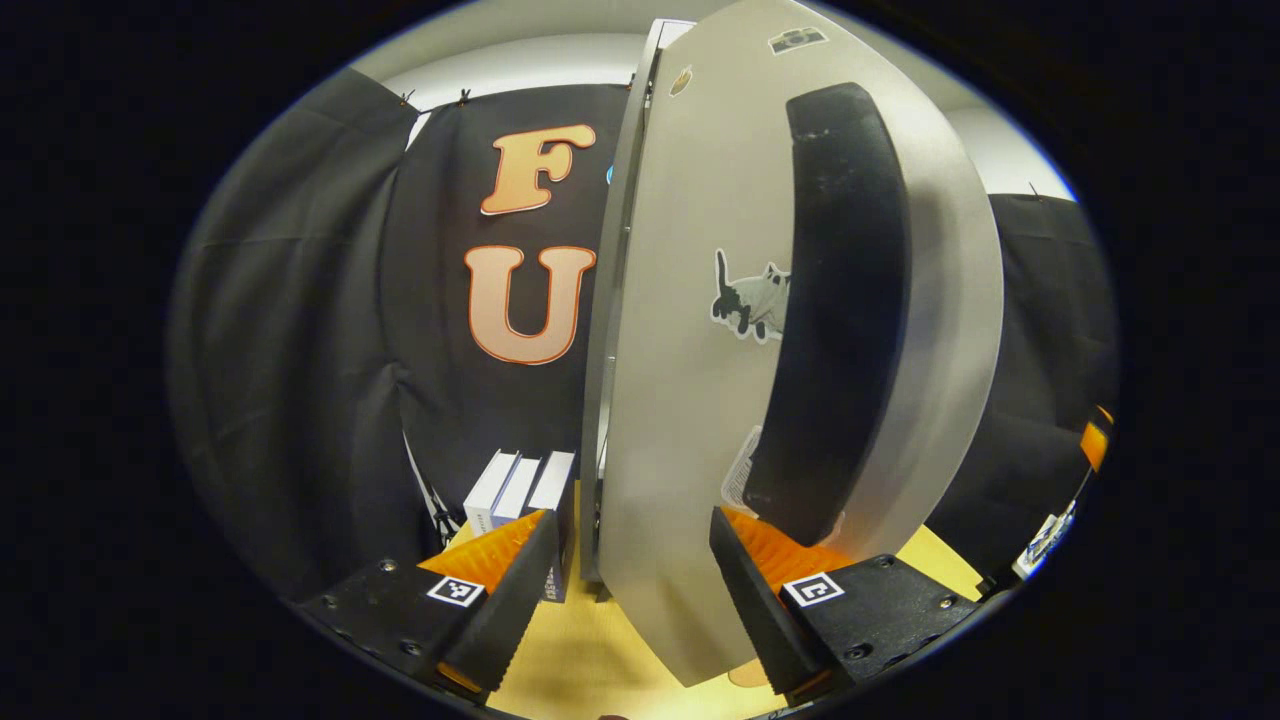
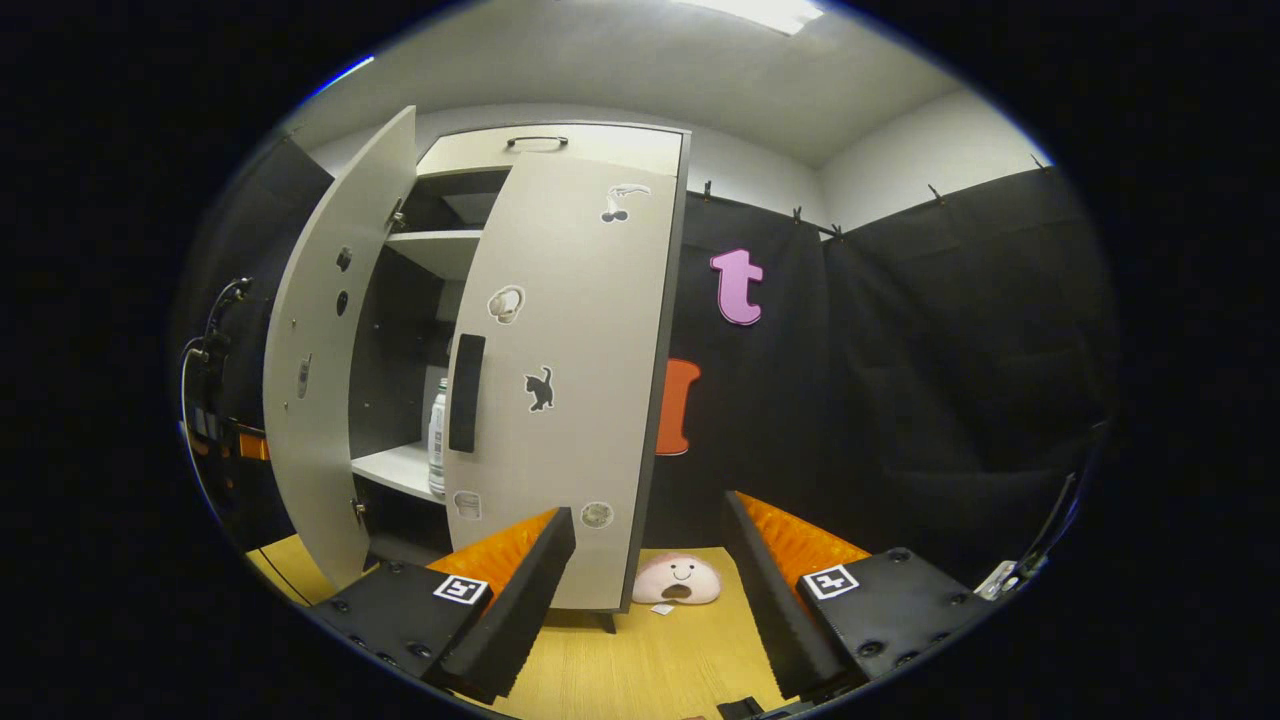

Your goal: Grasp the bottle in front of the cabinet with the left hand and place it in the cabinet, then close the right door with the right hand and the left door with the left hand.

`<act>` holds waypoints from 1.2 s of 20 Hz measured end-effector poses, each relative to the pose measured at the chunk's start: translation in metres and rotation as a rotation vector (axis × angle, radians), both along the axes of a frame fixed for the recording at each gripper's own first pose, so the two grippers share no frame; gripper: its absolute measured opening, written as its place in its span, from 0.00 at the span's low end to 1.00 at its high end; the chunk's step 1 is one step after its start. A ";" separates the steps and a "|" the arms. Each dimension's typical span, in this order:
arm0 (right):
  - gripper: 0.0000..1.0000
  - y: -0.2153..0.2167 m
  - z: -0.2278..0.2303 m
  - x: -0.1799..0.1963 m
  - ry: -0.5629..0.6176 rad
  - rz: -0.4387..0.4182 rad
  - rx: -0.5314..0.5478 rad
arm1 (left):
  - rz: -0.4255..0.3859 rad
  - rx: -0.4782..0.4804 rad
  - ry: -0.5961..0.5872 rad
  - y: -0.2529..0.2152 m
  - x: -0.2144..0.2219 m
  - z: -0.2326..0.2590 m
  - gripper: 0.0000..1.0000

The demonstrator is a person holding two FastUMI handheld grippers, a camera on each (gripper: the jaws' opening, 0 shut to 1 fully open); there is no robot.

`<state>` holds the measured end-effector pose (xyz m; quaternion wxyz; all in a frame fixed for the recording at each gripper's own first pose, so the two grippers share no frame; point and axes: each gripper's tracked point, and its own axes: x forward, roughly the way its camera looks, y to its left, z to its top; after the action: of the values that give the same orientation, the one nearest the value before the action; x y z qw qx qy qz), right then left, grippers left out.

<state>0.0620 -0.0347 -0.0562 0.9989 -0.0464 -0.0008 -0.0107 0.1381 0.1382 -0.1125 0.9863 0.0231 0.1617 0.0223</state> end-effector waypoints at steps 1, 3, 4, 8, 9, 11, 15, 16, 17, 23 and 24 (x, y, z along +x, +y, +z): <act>0.98 -0.003 -0.001 0.000 0.005 -0.007 0.001 | 0.000 -0.002 0.000 -0.001 0.002 -0.001 0.93; 0.98 -0.007 -0.002 0.000 0.008 -0.018 -0.003 | 0.000 0.000 -0.001 -0.005 0.008 -0.003 0.94; 0.98 -0.009 0.000 -0.001 0.005 -0.024 -0.006 | 0.000 0.003 -0.004 -0.006 0.010 -0.003 0.94; 0.98 -0.019 0.003 -0.003 0.000 -0.049 -0.014 | 0.002 -0.020 -0.010 -0.015 0.029 -0.009 0.94; 0.98 -0.023 0.004 -0.004 -0.001 -0.057 -0.017 | -0.003 -0.034 -0.008 -0.019 0.033 -0.013 0.94; 0.98 -0.033 0.005 -0.008 -0.005 -0.082 -0.025 | -0.018 -0.059 -0.001 -0.030 0.045 -0.018 0.94; 0.98 -0.060 0.006 -0.014 -0.009 -0.147 -0.027 | -0.016 -0.043 0.009 -0.040 0.075 -0.028 0.94; 0.98 -0.066 0.007 -0.015 -0.012 -0.161 -0.023 | -0.011 -0.032 0.006 -0.039 0.080 -0.029 0.98; 0.98 -0.071 0.007 -0.015 -0.015 -0.173 -0.017 | -0.007 -0.030 0.002 -0.040 0.085 -0.028 0.91; 0.98 -0.078 0.005 -0.010 -0.005 -0.192 0.004 | -0.002 -0.041 0.003 -0.044 0.095 -0.033 0.94; 0.98 -0.078 0.005 -0.009 -0.004 -0.191 0.007 | -0.001 -0.039 0.005 -0.044 0.097 -0.033 0.94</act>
<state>0.0534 -0.1129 -0.0508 0.9934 -0.0428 0.0017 -0.1060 0.2355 0.0941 -0.1452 0.9862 0.0041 0.1645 0.0187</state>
